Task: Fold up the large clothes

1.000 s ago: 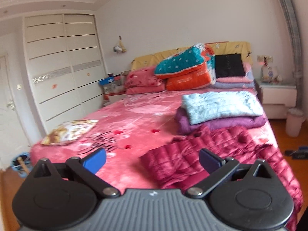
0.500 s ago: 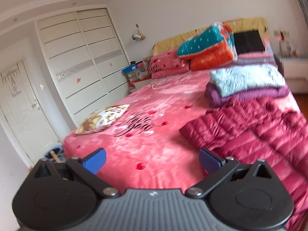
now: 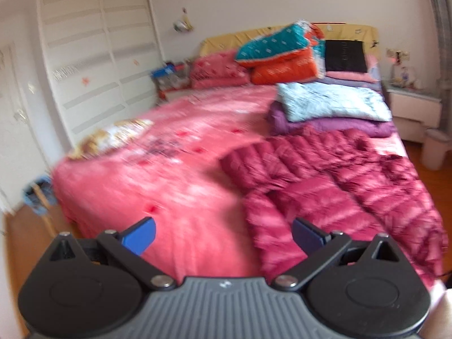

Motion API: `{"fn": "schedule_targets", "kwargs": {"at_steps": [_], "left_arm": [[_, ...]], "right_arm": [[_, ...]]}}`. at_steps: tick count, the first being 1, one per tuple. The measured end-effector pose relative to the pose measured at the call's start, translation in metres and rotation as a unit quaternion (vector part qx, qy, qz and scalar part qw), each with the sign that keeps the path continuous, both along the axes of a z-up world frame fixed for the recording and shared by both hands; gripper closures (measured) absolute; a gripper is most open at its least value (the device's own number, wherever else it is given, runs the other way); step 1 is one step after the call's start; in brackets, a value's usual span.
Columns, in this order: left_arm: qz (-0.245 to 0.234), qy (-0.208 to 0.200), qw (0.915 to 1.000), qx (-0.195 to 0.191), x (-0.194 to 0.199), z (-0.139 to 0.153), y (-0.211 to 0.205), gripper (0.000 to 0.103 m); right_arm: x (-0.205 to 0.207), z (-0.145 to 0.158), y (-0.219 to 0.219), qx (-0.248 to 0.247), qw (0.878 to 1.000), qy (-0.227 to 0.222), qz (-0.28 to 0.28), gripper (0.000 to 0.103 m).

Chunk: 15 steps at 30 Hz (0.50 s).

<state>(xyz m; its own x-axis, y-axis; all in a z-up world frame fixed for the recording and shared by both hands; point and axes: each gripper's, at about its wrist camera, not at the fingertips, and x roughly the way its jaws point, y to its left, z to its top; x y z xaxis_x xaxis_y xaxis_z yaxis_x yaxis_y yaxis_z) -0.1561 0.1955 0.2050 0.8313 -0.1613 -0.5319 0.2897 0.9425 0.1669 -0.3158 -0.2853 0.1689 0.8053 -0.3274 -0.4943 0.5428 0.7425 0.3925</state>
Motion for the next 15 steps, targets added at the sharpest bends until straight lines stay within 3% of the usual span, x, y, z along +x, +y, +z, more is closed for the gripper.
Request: {"fn": "schedule_targets", "kwargs": {"at_steps": [4,8,11,15], "left_arm": [[-0.037,0.029,0.9986,-0.024,-0.002,-0.019,-0.022,0.001],[-0.073,0.033,0.9963,-0.031,-0.002,-0.017,-0.047,0.001],[-0.105,0.019,0.9935,-0.039,-0.002,-0.001,-0.068,0.001],[-0.153,-0.002,0.9866,-0.058,-0.002,0.026,-0.095,0.001]], "right_arm": [[-0.011,0.005,-0.005,0.020,0.999,-0.022,-0.012,0.000],[-0.050,0.036,-0.022,0.032,0.993,-0.093,-0.069,0.000],[-0.088,0.065,-0.038,0.025,0.981,-0.138,-0.137,0.000],[-0.144,0.100,-0.054,0.014,0.954,-0.191,-0.230,0.000]]}}
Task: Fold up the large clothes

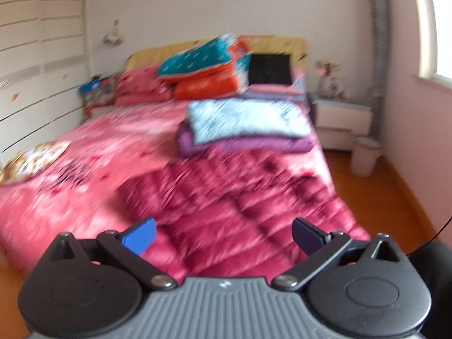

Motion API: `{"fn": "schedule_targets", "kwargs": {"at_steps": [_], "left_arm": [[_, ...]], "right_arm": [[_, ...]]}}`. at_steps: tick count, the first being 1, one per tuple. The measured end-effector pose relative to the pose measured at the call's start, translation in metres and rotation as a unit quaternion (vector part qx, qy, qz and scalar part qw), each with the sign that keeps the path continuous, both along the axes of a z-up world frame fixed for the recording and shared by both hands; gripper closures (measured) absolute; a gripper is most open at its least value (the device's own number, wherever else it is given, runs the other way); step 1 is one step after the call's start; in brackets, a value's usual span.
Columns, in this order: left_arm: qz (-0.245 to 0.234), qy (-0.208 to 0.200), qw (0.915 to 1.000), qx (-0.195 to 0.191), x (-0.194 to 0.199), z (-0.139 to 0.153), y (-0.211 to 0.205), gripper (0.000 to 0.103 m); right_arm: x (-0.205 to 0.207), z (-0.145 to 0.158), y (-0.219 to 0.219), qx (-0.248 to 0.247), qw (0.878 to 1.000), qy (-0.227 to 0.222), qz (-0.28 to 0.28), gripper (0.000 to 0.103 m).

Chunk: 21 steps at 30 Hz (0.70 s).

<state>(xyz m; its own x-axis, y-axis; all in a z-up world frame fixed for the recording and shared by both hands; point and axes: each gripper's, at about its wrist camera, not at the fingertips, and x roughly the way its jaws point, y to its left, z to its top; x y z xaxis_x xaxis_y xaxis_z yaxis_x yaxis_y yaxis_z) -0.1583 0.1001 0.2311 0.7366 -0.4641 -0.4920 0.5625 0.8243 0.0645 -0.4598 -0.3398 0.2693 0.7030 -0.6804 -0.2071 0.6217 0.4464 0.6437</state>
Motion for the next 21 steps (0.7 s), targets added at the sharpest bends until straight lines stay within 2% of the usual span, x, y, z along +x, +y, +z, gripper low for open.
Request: {"fn": "schedule_targets", "kwargs": {"at_steps": [4,8,12,14,16,19,21], "left_arm": [[-0.042,-0.021,0.9985,-0.029,0.000,0.032,-0.025,0.001],[-0.077,-0.050,0.9938,-0.062,0.001,0.072,-0.042,0.001],[-0.084,-0.100,0.9873,-0.091,0.003,0.118,-0.043,0.001],[-0.079,-0.123,0.9838,-0.103,0.004,0.141,-0.037,0.001],[-0.062,-0.151,0.9817,-0.098,0.004,0.162,-0.027,0.001],[-0.019,-0.186,0.9802,-0.066,0.007,0.185,-0.004,0.001],[0.013,-0.193,0.9800,-0.045,0.012,0.196,0.018,0.001]], "right_arm": [[-0.054,0.036,-0.010,0.002,0.996,-0.055,-0.077,0.000],[-0.096,0.074,-0.015,0.000,0.987,-0.106,-0.122,0.000],[-0.117,0.121,-0.013,-0.050,0.980,-0.115,-0.153,0.000],[-0.122,0.143,-0.010,-0.074,0.976,-0.115,-0.168,0.000],[-0.126,0.163,-0.010,-0.092,0.972,-0.117,-0.179,0.000],[-0.129,0.187,-0.009,-0.115,0.967,-0.119,-0.194,0.000],[-0.129,0.199,-0.007,-0.127,0.965,-0.114,-0.201,0.000]]}}
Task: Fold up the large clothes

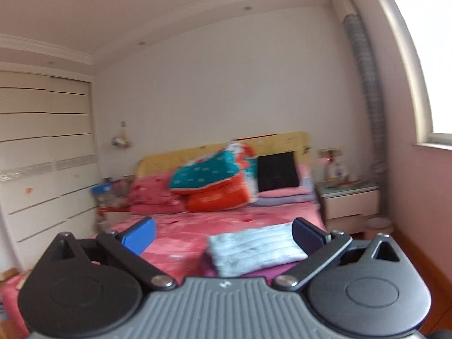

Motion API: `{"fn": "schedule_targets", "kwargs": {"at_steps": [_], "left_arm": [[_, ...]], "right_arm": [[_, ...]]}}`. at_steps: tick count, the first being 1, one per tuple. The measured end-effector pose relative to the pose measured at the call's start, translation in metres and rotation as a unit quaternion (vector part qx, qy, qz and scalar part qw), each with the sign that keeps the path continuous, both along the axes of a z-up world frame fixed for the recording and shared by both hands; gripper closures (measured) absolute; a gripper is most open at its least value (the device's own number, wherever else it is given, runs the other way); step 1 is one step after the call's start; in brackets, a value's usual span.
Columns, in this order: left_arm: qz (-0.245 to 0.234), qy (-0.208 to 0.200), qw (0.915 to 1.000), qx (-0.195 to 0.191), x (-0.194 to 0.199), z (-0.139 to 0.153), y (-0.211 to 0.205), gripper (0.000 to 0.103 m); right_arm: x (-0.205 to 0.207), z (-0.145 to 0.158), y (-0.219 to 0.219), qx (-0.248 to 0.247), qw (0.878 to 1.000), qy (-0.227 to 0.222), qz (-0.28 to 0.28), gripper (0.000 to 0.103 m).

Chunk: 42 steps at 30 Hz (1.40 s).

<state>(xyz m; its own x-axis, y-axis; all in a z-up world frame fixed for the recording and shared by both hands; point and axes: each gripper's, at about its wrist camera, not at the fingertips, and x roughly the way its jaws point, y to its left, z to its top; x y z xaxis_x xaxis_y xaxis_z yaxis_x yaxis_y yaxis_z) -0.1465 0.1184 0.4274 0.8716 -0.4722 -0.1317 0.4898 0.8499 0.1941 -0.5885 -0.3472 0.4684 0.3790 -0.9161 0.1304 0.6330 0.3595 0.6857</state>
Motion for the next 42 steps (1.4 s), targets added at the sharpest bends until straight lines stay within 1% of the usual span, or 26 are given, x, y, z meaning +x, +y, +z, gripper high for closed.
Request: {"fn": "schedule_targets", "kwargs": {"at_steps": [3,6,8,9,11,13,14,16,18,19,20,21,23,24,26,29,30,31,32,33,34,35,36,38,41,42], "left_arm": [[0.071,-0.020,0.9969,0.025,0.011,0.016,0.031,0.001],[0.130,-0.024,0.9908,0.026,0.019,0.032,0.066,0.001],[0.168,-0.043,0.9840,0.042,0.022,0.042,0.085,0.001],[0.188,-0.048,0.9798,0.049,0.025,0.047,0.096,0.001],[0.220,-0.049,0.9727,0.056,0.032,0.060,0.115,0.001],[0.246,-0.042,0.9661,0.065,0.036,0.068,0.133,0.001],[0.259,-0.043,0.9621,0.074,0.036,0.070,0.140,0.001],[0.286,-0.047,0.9510,0.107,0.037,0.072,0.154,0.001],[0.311,-0.043,0.9398,0.135,0.036,0.073,0.171,0.001],[0.327,-0.039,0.9346,0.136,0.036,0.072,0.183,0.001],[0.336,-0.032,0.9328,0.126,0.035,0.073,0.195,0.001],[0.340,-0.020,0.9338,0.109,0.039,0.072,0.205,0.001],[0.343,0.006,0.9364,0.071,0.042,0.056,0.222,0.001],[0.341,0.017,0.9381,0.059,0.043,0.044,0.223,0.001],[0.324,0.045,0.9443,0.037,0.046,0.008,0.220,0.001],[0.281,0.103,0.9542,-0.004,0.052,-0.062,0.203,0.001],[0.263,0.128,0.9561,-0.023,0.057,-0.086,0.195,0.001],[0.243,0.158,0.9559,-0.045,0.061,-0.112,0.185,0.001],[0.223,0.191,0.9537,-0.067,0.064,-0.139,0.174,0.002],[0.205,0.218,0.9506,-0.084,0.070,-0.162,0.163,0.002],[0.184,0.244,0.9467,-0.100,0.071,-0.186,0.150,0.003],[0.166,0.266,0.9429,-0.113,0.071,-0.207,0.139,0.004],[0.151,0.284,0.9385,-0.124,0.071,-0.226,0.128,0.005],[0.123,0.317,0.9282,-0.151,0.073,-0.256,0.113,0.006],[0.104,0.365,0.9105,-0.164,0.073,-0.289,0.099,0.006],[0.099,0.378,0.9057,-0.165,0.073,-0.297,0.094,0.006]], "right_arm": [[0.004,0.015,0.003,-0.013,1.000,0.001,-0.017,0.000],[0.013,0.031,-0.002,-0.011,1.000,-0.015,-0.012,0.000],[0.022,0.042,-0.004,-0.011,1.000,-0.022,-0.003,0.000],[0.015,0.045,-0.005,-0.012,1.000,-0.023,-0.004,0.000],[0.020,0.056,-0.002,-0.021,1.000,-0.017,-0.009,0.000],[0.023,0.070,0.011,-0.034,0.999,-0.007,-0.018,0.000],[0.022,0.074,0.006,-0.040,0.999,-0.004,-0.022,0.000],[0.025,0.082,0.009,-0.052,0.998,0.006,-0.032,0.000],[0.029,0.086,0.012,-0.065,0.996,0.037,-0.057,0.000],[0.032,0.089,0.014,-0.073,0.993,0.057,-0.075,0.000],[0.032,0.091,0.014,-0.078,0.990,0.074,-0.094,0.000],[0.030,0.092,0.013,-0.079,0.988,0.083,-0.107,0.000],[0.022,0.086,0.001,-0.071,0.987,0.082,-0.119,0.000],[0.020,0.081,-0.002,-0.062,0.988,0.081,-0.119,0.000],[0.018,0.057,-0.017,-0.037,0.991,0.084,-0.096,0.000],[0.038,0.016,-0.028,0.006,0.991,0.134,-0.015,0.000],[0.048,-0.001,-0.028,0.015,0.988,0.153,0.022,0.000],[0.058,-0.020,-0.028,0.022,0.983,0.170,0.061,0.000],[0.070,-0.040,-0.028,0.031,0.976,0.188,0.104,0.000],[0.083,-0.062,-0.028,0.046,0.966,0.207,0.152,0.000],[0.098,-0.087,-0.030,0.064,0.951,0.221,0.209,0.000],[0.113,-0.112,-0.031,0.082,0.932,0.229,0.268,0.000],[0.128,-0.139,-0.030,0.101,0.910,0.234,0.326,0.000],[0.161,-0.194,-0.023,0.142,0.856,0.247,0.431,0.000],[0.204,-0.263,-0.009,0.187,0.782,0.257,0.537,0.000],[0.217,-0.286,0.002,0.199,0.760,0.263,0.560,0.000]]}}
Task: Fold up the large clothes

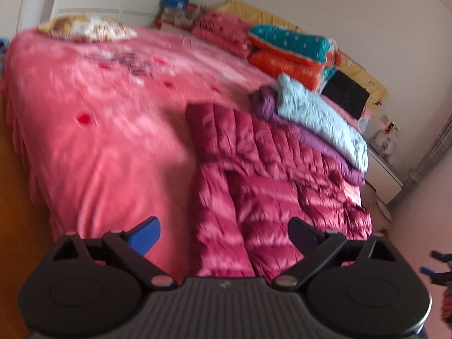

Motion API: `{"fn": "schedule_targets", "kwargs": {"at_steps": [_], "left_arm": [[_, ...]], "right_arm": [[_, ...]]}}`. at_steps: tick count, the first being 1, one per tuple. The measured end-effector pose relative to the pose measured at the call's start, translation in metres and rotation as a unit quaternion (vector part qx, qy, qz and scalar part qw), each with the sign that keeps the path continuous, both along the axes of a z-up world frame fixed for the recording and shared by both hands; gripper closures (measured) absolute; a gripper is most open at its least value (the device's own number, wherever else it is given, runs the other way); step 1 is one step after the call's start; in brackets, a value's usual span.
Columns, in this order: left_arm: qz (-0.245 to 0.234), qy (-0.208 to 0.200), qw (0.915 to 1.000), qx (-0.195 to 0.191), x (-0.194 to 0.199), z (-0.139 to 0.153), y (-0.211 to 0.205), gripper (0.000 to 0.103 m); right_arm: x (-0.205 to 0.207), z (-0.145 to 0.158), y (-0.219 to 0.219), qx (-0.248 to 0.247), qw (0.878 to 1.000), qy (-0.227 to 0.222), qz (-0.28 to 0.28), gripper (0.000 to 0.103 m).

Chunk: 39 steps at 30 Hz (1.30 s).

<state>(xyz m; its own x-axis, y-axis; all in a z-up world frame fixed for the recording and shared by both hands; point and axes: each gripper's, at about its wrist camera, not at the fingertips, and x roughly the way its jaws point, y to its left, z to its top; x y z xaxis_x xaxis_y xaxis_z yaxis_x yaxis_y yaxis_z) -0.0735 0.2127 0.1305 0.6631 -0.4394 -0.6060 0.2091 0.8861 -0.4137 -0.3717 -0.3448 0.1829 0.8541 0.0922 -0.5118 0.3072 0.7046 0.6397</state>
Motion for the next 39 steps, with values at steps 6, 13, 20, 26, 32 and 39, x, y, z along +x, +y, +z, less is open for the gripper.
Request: {"fn": "schedule_targets", "kwargs": {"at_steps": [6,13,20,26,32,39], "left_arm": [[-0.031,0.055,0.9975,-0.032,0.006,-0.029,-0.017,0.006],[-0.043,0.089,0.9949,-0.019,0.008,-0.050,-0.029,0.006],[-0.049,0.122,0.9912,-0.012,0.016,-0.065,-0.027,0.006],[-0.077,0.147,0.9861,-0.004,0.018,-0.077,-0.040,0.005],[-0.095,0.149,0.9843,0.007,0.019,-0.081,-0.048,0.005],[-0.098,0.146,0.9840,0.030,0.018,-0.080,-0.052,0.006]], "right_arm": [[0.045,-0.079,0.011,0.080,0.993,0.067,0.055,0.000],[0.090,-0.092,0.010,0.104,0.984,0.114,0.089,0.000],[0.122,-0.125,0.011,0.134,0.973,0.139,0.130,0.000],[0.138,-0.142,0.024,0.155,0.952,0.160,0.208,0.000],[0.137,-0.135,0.034,0.160,0.945,0.149,0.243,0.000],[0.139,-0.109,0.069,0.081,0.942,0.132,0.299,0.002]]}}
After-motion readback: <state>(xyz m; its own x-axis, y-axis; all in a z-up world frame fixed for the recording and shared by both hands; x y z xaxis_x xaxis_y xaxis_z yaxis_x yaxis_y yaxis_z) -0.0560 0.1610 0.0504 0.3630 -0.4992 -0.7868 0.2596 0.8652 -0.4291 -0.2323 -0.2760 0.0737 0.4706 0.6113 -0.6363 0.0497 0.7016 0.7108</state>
